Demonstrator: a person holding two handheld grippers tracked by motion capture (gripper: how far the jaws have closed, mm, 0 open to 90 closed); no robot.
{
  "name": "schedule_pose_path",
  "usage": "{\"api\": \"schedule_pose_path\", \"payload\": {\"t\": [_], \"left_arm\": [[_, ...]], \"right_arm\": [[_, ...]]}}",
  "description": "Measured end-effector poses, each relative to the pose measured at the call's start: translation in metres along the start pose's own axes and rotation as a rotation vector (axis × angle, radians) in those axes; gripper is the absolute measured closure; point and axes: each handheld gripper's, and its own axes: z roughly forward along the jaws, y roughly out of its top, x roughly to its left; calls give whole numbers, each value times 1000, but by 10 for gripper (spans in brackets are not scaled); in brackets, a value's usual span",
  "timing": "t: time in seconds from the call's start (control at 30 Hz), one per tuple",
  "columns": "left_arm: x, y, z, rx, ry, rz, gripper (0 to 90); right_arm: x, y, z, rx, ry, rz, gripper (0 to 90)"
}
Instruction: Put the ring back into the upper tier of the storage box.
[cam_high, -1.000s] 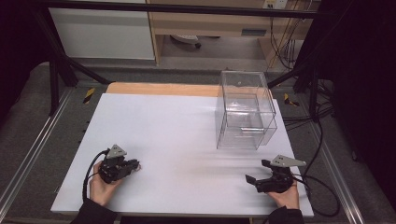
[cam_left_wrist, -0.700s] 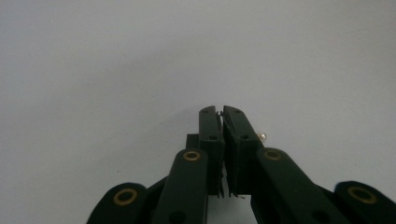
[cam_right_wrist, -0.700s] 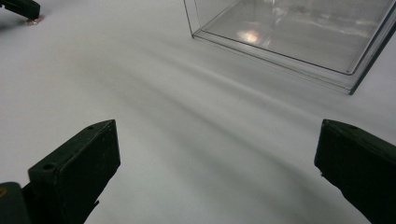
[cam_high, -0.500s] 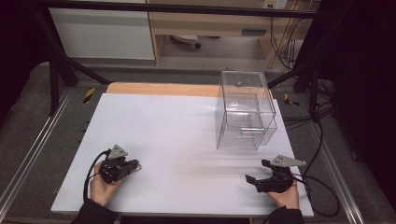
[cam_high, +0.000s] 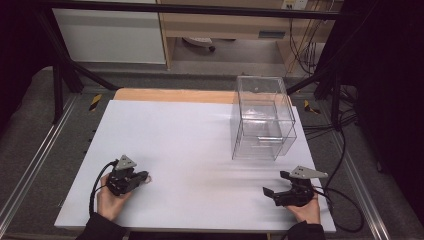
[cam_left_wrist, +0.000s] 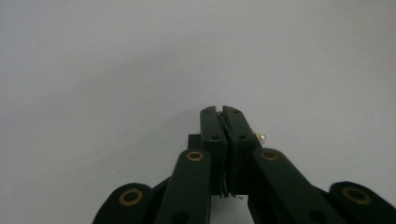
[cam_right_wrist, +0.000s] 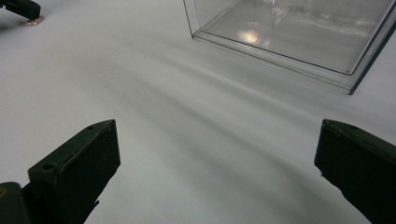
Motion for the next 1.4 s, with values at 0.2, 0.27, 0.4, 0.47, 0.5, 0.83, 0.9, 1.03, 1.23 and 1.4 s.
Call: {"api": "schedule_pose_path", "payload": {"t": [0.2, 0.27, 0.4, 0.47, 0.5, 0.83, 0.9, 1.03, 1.23, 1.4], "left_arm": [[0, 0, -1, -3, 1, -1, 878], [0, 0, -2, -10, -1, -1, 878], [0, 1, -6, -32, -5, -9, 878], [0, 1, -7, -36, -5, -8, 879], [0, 1, -8, -42, -6, -13, 879], [-2, 3, -16, -79, -18, -7, 879], [-2, 3, -18, -87, -21, -7, 879], [-5, 4, -21, -96, -26, -1, 878], [-9, 6, -23, -108, -34, 10, 878], [-14, 8, -25, -121, -44, 12, 878]], "right_arm": [[0, 0, -1, -1, -1, -2, 5], [0, 0, -1, -1, -1, -1, 5], [0, 0, -1, -2, -2, -2, 6], [0, 0, -1, -2, -2, -1, 5], [0, 0, -1, -2, -2, -1, 5], [0, 0, -1, -1, -2, -2, 5], [0, 0, -1, -1, -2, -3, 6], [0, 0, -1, -1, -3, -3, 5], [0, 0, -1, -1, -3, -3, 6], [0, 0, -1, 0, -3, 0, 5]]}}
